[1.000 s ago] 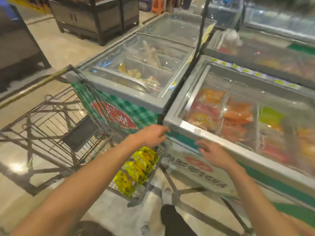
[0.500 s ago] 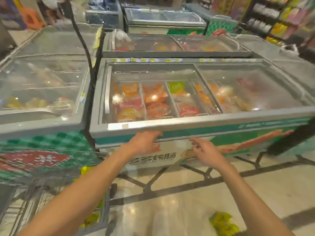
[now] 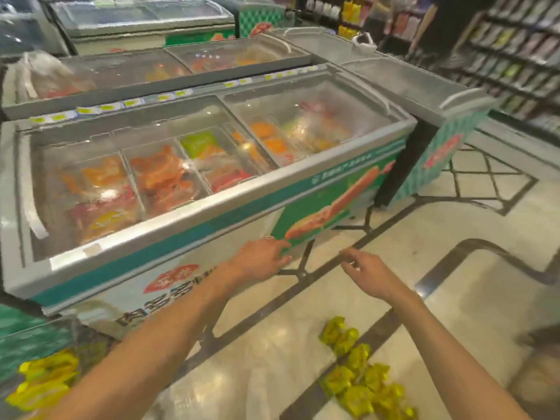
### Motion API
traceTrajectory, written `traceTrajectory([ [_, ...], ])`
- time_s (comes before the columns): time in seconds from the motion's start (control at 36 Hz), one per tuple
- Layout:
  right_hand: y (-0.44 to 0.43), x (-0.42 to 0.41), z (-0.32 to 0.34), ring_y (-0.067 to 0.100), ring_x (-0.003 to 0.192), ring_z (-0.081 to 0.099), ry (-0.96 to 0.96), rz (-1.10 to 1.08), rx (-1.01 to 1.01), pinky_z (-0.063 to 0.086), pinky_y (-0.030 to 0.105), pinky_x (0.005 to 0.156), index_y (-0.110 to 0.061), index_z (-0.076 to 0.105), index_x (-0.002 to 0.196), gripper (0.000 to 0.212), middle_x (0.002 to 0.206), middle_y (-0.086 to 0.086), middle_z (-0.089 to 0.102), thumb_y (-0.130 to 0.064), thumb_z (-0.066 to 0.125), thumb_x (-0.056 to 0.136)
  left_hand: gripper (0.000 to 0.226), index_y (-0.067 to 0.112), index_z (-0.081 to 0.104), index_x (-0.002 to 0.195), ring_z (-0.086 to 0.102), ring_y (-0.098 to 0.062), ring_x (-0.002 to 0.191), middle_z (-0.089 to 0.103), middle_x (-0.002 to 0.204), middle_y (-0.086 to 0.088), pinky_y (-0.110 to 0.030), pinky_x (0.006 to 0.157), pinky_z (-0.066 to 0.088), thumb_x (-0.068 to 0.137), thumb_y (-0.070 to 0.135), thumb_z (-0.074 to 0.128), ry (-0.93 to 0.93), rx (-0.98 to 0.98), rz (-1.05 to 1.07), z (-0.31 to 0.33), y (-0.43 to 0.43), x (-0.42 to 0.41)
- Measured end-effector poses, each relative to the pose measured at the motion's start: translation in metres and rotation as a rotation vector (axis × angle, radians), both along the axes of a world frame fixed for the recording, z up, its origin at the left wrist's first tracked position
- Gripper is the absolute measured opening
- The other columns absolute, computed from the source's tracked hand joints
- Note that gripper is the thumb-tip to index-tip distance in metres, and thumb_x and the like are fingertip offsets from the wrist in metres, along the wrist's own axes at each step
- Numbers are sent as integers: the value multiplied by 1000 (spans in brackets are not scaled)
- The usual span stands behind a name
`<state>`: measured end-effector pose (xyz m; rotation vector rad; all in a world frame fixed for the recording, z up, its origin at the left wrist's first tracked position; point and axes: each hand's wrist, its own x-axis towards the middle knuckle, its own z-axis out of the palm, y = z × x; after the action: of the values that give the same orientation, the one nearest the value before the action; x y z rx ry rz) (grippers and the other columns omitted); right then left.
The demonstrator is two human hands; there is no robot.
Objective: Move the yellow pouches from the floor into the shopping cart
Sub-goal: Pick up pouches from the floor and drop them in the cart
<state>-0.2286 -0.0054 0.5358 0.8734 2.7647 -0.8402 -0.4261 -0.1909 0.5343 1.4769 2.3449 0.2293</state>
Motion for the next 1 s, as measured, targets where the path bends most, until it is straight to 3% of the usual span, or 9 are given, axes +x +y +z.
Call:
traceTrajectory([
  [0.22, 54, 96, -22, 22, 105, 61, -11, -195, -80, 40, 24, 82, -21, 49, 130, 35, 121, 8, 64, -34, 40, 99, 48, 33, 45, 136, 58, -26, 117, 58, 136, -3, -42, 96, 49, 96, 57, 32, -32, -70, -155, -28, 86, 73],
  [0.39, 78, 165, -45, 26, 103, 62, 17, -373, -140, 46, 35, 88, -20, 52, 127, 34, 112, 12, 68, -34, 38, 100, 46, 25, 46, 138, 54, -29, 124, 57, 136, -6, -45, 103, 41, 100, 49, 36, -53, -128, -282, -52, 135, 135],
  [0.58, 82, 220, -89, 31, 100, 62, 17, -533, -184, 44, 33, 82, -14, 59, 114, 28, 105, 13, 69, -29, 40, 100, 41, 22, 45, 135, 57, -30, 117, 62, 125, -7, -44, 98, 42, 100, 42, 38, -40, -251, -409, -93, 172, 194],
  [0.69, 76, 243, -126, 29, 88, 65, -49, -621, -274, 50, 35, 76, -17, 58, 110, 22, 96, 13, 70, -29, 46, 96, 35, 20, 50, 128, 60, -29, 112, 65, 120, -6, -42, 92, 45, 101, 38, 38, -38, -228, -444, -119, 186, 218],
  [0.89, 40, 271, -205, 28, 87, 63, -104, -748, -415, 43, 34, 75, -15, 61, 102, 26, 84, 9, 68, -32, 42, 98, 38, 20, 48, 133, 62, -29, 110, 65, 120, -7, -42, 91, 47, 101, 37, 37, -56, -325, -572, -206, 196, 254],
  [1.0, 29, 281, -254, 29, 95, 64, -124, -836, -483, 44, 35, 78, -13, 61, 104, 32, 95, 13, 70, -37, 40, 99, 35, 20, 48, 130, 62, -29, 108, 67, 113, -6, -40, 87, 48, 100, 35, 37, -86, -374, -615, -263, 205, 264],
])
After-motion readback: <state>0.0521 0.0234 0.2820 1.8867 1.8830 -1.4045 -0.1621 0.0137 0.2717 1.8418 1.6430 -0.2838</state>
